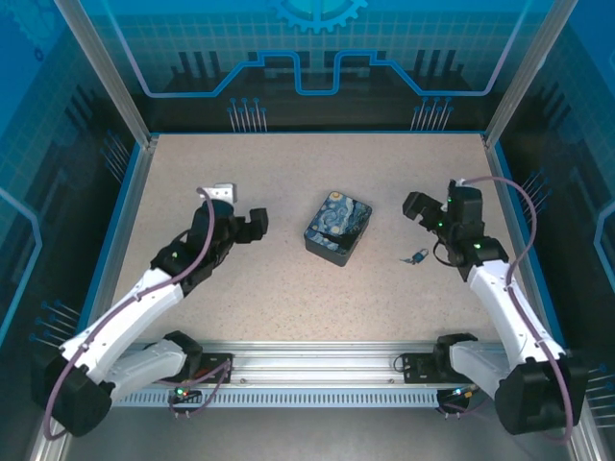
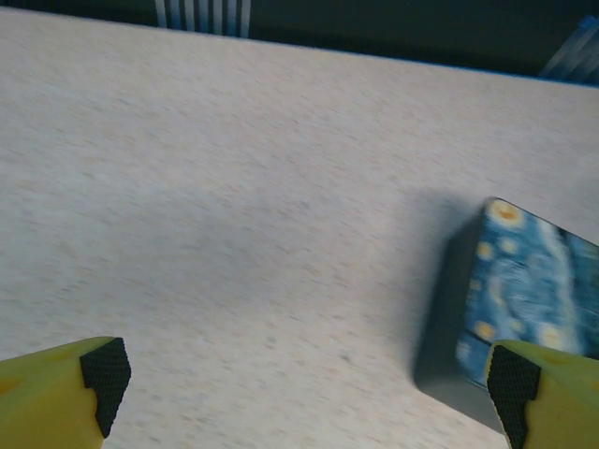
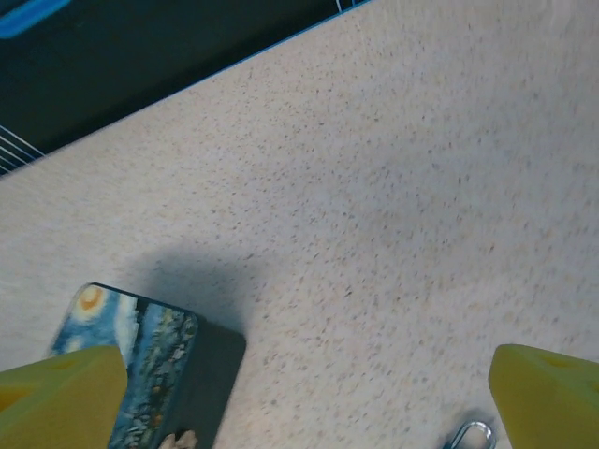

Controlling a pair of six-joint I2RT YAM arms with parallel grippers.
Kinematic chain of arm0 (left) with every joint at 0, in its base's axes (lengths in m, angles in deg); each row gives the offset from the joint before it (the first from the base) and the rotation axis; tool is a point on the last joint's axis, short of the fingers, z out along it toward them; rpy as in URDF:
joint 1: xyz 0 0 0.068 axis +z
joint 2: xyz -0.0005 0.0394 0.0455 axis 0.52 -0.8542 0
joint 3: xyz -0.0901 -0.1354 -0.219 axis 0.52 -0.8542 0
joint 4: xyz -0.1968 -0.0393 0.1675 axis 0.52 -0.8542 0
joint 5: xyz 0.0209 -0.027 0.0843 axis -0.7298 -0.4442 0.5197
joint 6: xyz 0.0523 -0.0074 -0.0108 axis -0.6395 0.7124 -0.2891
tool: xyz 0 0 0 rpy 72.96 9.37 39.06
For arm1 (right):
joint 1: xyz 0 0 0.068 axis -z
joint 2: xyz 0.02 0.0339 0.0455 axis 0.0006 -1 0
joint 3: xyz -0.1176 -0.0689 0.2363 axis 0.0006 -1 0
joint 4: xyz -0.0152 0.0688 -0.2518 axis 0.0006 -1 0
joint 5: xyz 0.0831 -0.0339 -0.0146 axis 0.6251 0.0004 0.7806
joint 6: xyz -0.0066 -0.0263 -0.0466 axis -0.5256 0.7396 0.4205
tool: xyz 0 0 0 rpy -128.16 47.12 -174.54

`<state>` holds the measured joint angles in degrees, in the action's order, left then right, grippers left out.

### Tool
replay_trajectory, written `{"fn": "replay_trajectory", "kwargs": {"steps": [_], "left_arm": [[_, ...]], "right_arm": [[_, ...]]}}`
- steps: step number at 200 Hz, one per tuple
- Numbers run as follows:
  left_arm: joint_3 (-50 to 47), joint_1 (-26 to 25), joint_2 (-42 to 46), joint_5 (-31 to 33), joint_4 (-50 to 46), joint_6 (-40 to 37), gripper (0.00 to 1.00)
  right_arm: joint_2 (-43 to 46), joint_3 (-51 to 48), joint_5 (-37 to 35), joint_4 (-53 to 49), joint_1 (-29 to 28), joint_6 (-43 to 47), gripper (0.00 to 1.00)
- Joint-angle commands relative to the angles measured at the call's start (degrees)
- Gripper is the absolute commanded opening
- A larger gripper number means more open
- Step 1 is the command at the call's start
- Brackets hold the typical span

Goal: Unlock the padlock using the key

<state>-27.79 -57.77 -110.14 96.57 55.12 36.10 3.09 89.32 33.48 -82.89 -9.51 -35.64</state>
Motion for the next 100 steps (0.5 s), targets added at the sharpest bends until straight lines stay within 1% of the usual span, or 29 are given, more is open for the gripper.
{"fn": "replay_trajectory", "kwargs": {"steps": [1, 11, 20, 34, 50, 64, 75, 86, 100], "left_arm": [[-5.25, 2.75, 2.02, 6.34, 12.72, -12.37, 0.99], [-6.95, 4.76, 2.32, 7.02, 14.3, -12.71, 0.99], [-8.27, 6.69, 2.12, 6.52, 15.53, -12.96, 0.99], [-10.37, 9.53, 1.45, 6.33, 17.96, -12.83, 0.99], [-12.72, 12.25, 0.48, 3.87, 21.13, -13.45, 0.99], [-14.22, 13.78, -1.64, 1.52, 23.49, -14.87, 0.99], [-15.06, 14.61, -4.07, 1.7, 26.06, -14.7, 0.99], [-16.24, 15.22, -6.4, 0.1, 29.74, -14.51, 0.99], [-18.1, 15.58, -9.05, -0.98, 36.52, -14.77, 0.99]], "right_arm": [[-3.86, 0.16, -14.31, 6.93, -4.28, 14.24, 1.0], [-6.15, -0.34, -17.2, 9.21, -5.6, 18.32, 1.0], [-8.02, -1.01, -19.12, 10.83, -5.78, 19.43, 1.0], [-10.33, -3.3, -19.97, 14.59, -5.63, 21.07, 1.0], [-12.06, -6.26, -21.38, 20.38, -5.51, 22.65, 1.0], [-13.07, -9.18, -20.39, 25.66, -5.02, 23.37, 1.0], [-13.71, -11.62, -19.13, 30.36, -4.2, 23.33, 1.0], [-14.38, -13.74, -18.33, 35.08, -3.59, 23.43, 1.0], [-15.57, -15.73, -17.75, 39.78, -3.41, 26.37, 1.0]]}}
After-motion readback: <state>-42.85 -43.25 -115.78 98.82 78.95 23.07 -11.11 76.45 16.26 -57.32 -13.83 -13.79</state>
